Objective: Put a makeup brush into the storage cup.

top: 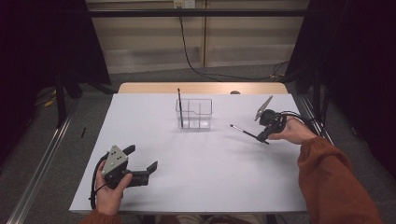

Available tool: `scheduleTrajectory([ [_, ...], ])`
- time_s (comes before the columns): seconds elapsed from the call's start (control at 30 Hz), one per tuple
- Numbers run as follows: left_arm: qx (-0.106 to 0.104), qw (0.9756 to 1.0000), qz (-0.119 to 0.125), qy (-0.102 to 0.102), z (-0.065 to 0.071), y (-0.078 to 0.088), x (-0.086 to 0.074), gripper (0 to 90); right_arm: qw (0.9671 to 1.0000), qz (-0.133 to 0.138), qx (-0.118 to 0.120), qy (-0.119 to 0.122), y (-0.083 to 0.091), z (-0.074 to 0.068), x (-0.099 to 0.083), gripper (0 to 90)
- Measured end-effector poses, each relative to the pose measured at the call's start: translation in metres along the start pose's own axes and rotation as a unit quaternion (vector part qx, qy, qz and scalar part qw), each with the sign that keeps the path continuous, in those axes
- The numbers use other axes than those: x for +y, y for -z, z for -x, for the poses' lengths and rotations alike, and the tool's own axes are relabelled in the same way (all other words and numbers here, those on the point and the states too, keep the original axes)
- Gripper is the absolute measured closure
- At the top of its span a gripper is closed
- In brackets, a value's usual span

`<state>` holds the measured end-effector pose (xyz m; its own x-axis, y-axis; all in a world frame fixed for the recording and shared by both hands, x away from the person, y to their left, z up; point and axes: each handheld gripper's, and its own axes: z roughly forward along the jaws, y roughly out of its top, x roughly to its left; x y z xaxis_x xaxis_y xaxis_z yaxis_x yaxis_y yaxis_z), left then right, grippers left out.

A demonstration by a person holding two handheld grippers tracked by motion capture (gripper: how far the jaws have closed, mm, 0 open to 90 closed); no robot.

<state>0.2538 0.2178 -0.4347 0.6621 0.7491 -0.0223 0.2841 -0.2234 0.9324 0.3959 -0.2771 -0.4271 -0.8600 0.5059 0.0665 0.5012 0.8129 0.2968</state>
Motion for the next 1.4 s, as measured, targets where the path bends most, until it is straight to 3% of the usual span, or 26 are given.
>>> scheduleTrajectory([
  [0.1,0.001,1.0,-0.001,0.0,0.0,0.0,0.0,2.6,0.9999,0.011,-0.008,-0.008,0.0,0.001,-0.006,85.5],
  [0.23,-0.001,1.0,-0.001,0.0,0.0,-0.001,0.0,2.6,0.9986,0.037,-0.011,-0.035,0.0,0.003,-0.016,85.5],
  [0.37,0.001,1.0,-0.001,0.002,0.0,-0.001,0.0,2.6,0.9972,0.059,-0.011,-0.044,0.001,0.003,-0.022,85.5],
  [0.47,0.0,1.0,0.0,0.002,0.0,-0.001,0.0,2.6,0.9947,0.08,-0.012,-0.064,0.001,0.001,-0.025,85.5],
  [0.83,0.0,1.0,0.001,0.003,-0.001,-0.001,0.0,2.6,0.9873,0.124,-0.029,-0.095,-0.004,-0.005,-0.035,85.5],
  [1.0,0.0,1.0,0.001,0.003,-0.001,-0.001,0.0,2.6,0.9819,0.154,-0.036,-0.103,-0.004,-0.008,-0.038,85.5],
  [1.07,0.0,1.0,0.001,0.001,-0.001,-0.001,0.0,2.6,0.9812,0.156,-0.033,-0.109,-0.005,-0.009,-0.039,85.4],
  [1.2,0.001,1.0,0.0,0.003,-0.001,-0.001,0.0,2.6,0.9748,0.186,-0.039,-0.117,-0.007,-0.011,-0.042,85.4],
  [1.4,0.003,1.0,0.0,0.003,-0.002,0.0,0.0,2.6,0.9686,0.213,-0.047,-0.119,-0.011,-0.017,-0.045,85.4],
])
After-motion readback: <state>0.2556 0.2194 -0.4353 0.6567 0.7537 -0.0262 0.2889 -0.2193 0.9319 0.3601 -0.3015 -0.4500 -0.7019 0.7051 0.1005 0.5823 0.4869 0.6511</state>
